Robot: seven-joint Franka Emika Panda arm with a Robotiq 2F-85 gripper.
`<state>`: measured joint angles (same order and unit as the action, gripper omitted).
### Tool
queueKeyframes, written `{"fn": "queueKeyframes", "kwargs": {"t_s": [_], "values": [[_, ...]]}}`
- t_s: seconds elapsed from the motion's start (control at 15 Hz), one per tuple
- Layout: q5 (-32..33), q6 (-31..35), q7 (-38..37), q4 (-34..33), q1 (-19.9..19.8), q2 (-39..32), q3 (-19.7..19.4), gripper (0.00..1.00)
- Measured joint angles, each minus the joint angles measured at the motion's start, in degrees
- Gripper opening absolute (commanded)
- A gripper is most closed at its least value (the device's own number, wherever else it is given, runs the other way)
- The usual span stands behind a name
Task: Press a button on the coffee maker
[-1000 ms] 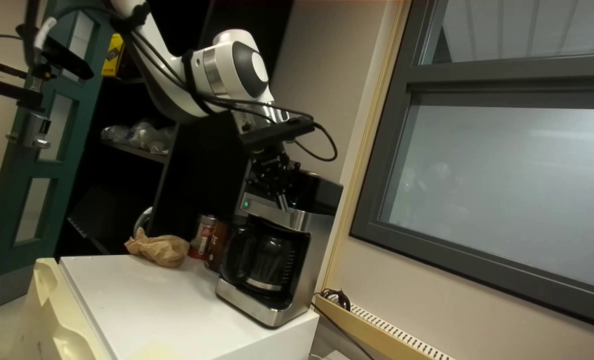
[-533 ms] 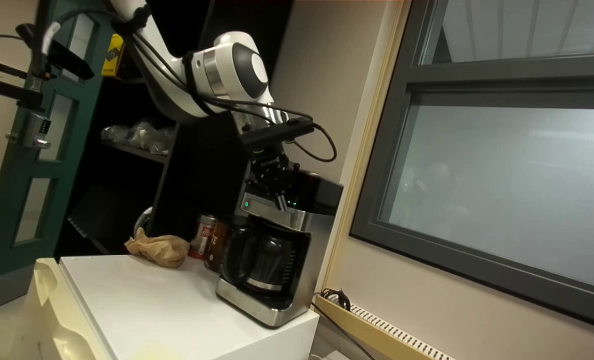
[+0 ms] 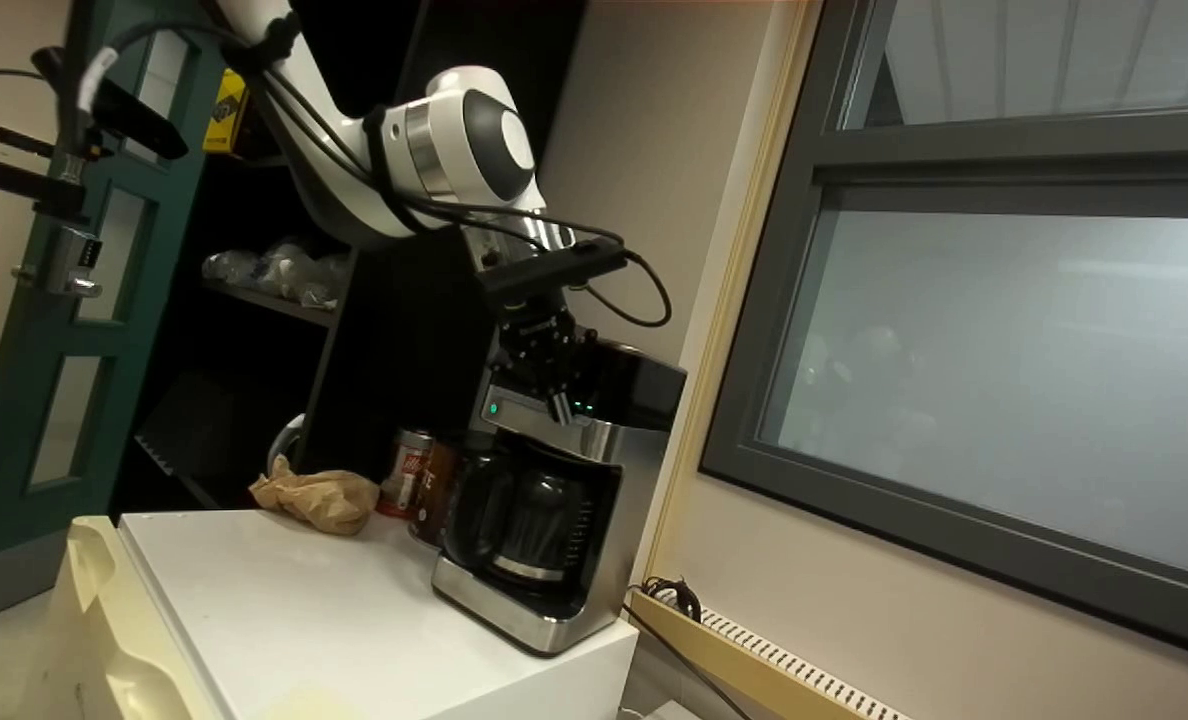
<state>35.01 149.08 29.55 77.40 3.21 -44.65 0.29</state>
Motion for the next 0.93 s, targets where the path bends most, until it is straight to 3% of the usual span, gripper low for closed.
{"fn": "queueKeyframes", "kwargs": {"t_s": [0.33, 0.93], "values": [[0.2, 2.5, 2.3, 3.5, 0.0, 1.6, 0.3, 0.0], [1.2, 5.1, 5.0, 19.0, 0.1, 10.9, 1.2, 0.0]]}}
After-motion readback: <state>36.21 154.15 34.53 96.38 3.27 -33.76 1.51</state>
